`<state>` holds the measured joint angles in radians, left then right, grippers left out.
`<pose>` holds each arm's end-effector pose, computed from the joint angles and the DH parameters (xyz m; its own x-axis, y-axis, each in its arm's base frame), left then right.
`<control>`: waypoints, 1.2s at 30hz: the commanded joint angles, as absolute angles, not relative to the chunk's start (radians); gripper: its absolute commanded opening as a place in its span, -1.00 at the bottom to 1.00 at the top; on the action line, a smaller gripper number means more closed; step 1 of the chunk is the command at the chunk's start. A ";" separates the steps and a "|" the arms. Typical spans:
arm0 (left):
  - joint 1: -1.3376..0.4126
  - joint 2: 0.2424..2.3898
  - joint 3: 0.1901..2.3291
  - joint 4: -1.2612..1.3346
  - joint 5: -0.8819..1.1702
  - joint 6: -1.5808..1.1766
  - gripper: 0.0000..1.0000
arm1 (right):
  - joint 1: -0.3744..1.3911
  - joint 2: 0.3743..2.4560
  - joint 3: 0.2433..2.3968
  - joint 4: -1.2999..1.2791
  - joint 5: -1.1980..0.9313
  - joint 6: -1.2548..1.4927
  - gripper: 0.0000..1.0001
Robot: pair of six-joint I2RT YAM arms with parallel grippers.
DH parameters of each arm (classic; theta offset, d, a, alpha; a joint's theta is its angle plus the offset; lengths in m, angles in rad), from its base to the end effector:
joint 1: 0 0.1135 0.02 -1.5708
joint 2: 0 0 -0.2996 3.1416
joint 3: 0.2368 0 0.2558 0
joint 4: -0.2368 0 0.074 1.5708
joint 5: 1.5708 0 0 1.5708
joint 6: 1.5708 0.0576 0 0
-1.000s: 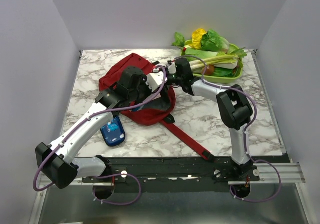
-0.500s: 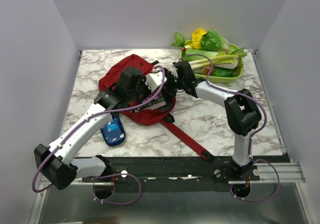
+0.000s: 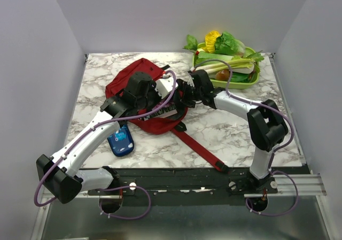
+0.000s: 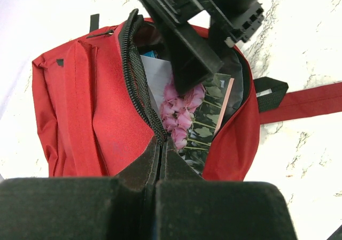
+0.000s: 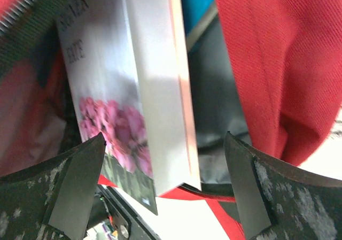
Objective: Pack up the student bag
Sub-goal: Place the book in the student bag.
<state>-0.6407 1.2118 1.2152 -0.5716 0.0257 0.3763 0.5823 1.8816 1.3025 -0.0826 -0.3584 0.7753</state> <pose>0.2189 -0.1650 0.3840 -0.1752 0.5889 -0.7890 0.7304 0.6151 0.2969 0.3677 0.2663 0.2343 -0.8888 0.1996 -0.4126 -0.1737 0.6864 0.7061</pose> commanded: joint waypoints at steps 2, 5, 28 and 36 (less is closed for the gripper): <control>-0.646 1.186 1.232 -0.558 0.041 0.373 -0.99 | 0.583 1.789 1.183 -0.022 -0.292 0.756 1.00; -0.646 1.189 1.238 -0.563 0.037 0.377 -0.99 | 0.584 1.708 1.069 0.041 -0.243 0.741 1.00; -0.646 1.220 1.259 -0.561 0.043 0.370 -0.99 | 0.677 1.653 0.959 0.172 -0.285 0.719 -0.93; -0.646 1.226 1.275 -0.561 0.051 0.371 -0.99 | 0.676 1.815 1.144 0.205 -0.259 0.729 -0.93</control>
<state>-0.6407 1.2259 1.2240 -0.5728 0.0261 0.3763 0.6731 1.7496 1.0344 0.1406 -0.2707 0.7177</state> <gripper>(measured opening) 0.012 0.035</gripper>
